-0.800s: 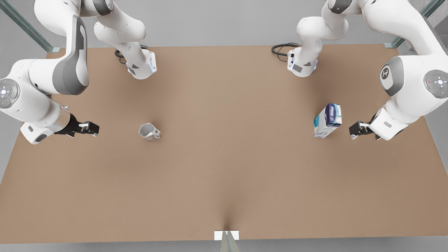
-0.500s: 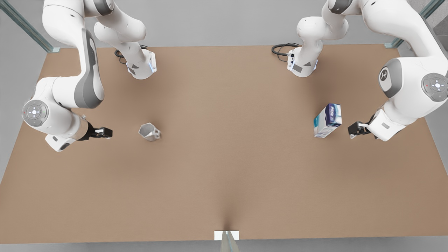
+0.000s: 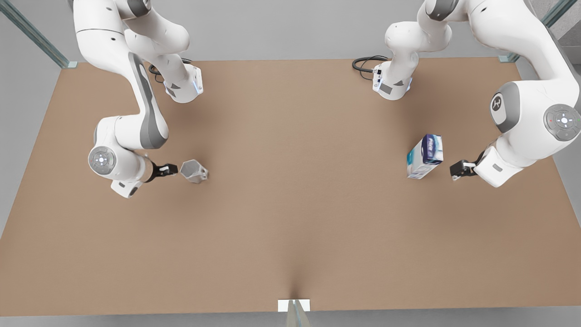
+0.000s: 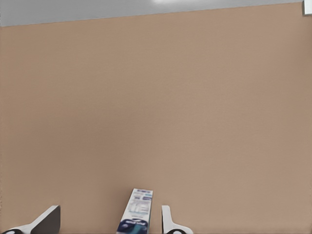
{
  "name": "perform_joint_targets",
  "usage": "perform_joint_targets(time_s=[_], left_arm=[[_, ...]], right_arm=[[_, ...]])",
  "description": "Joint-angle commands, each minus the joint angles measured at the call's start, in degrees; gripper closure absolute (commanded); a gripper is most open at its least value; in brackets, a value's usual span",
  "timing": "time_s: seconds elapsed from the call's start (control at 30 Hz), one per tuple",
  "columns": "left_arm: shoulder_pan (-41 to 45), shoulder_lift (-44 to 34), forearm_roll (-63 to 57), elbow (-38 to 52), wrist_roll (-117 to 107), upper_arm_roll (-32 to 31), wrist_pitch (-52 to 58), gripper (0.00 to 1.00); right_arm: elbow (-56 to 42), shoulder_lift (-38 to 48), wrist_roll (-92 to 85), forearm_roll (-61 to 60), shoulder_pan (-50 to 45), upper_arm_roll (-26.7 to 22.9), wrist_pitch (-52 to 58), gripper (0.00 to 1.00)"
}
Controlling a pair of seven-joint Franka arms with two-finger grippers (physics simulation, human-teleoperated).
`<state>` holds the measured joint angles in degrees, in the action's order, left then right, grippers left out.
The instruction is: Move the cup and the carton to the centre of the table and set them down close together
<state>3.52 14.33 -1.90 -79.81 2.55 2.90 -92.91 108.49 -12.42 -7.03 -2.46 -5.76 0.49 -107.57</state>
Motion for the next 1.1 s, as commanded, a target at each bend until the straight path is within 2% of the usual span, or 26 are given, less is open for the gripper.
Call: perform_joint_targets(time_s=[0.0, 0.27, 0.33, 0.87, 0.9, 0.93, 0.97, 1.0, 1.03, 1.07], left_arm=[[0.00, 0.00, -0.03, 0.00, 0.00, 0.00, 0.01, 0.00], [-0.09, 0.79, 0.06, -0.52, 0.00, 0.00, -0.08, 0.00], [-0.09, 0.70, -0.03, -0.70, 0.00, 0.00, -0.17, 0.00], [-0.18, 1.49, -0.03, -0.70, 0.00, 0.00, -0.61, 0.00], [-0.18, 1.49, -0.03, -0.70, 0.00, 0.00, -0.61, 0.00], [-0.18, 1.49, 0.06, -0.70, 0.00, 0.00, -0.61, 0.00], [-0.18, 1.49, 0.06, -0.70, 0.00, 0.00, -0.61, 0.00], [-0.18, 1.49, -0.03, -0.70, 0.00, 0.00, -0.61, 0.00], [-0.18, 1.49, -0.03, -0.70, 0.00, 0.00, -0.61, 0.00], [-0.18, 1.49, -0.03, -0.70, 0.00, 0.00, -0.61, 0.00]], right_arm=[[-0.21, -0.76, 0.00, 0.00, -0.04, -0.05, -0.01, 0.00], [1.89, -3.66, -0.44, -0.18, -0.12, 0.03, -0.71, 0.00], [5.76, -3.66, -1.32, -0.18, -0.12, 0.03, -3.70, 0.00], [15.78, -7.79, -2.38, -0.18, -1.44, 0.03, -19.34, 0.00], [15.78, -7.88, -2.38, -0.18, -1.44, 0.03, -19.34, 0.20], [15.70, -8.14, -2.38, -0.18, -1.79, 0.03, -19.43, 0.30], [15.61, -8.15, -2.38, -0.26, -1.79, 0.03, -19.43, 0.34], [15.52, -8.23, -2.29, -0.26, -1.79, 0.03, -19.43, 0.55], [15.43, -8.23, -2.29, -0.26, -1.79, 0.03, -19.43, 0.69], [15.43, -8.23, -2.29, -0.26, -2.23, 0.03, -19.34, 0.76]])
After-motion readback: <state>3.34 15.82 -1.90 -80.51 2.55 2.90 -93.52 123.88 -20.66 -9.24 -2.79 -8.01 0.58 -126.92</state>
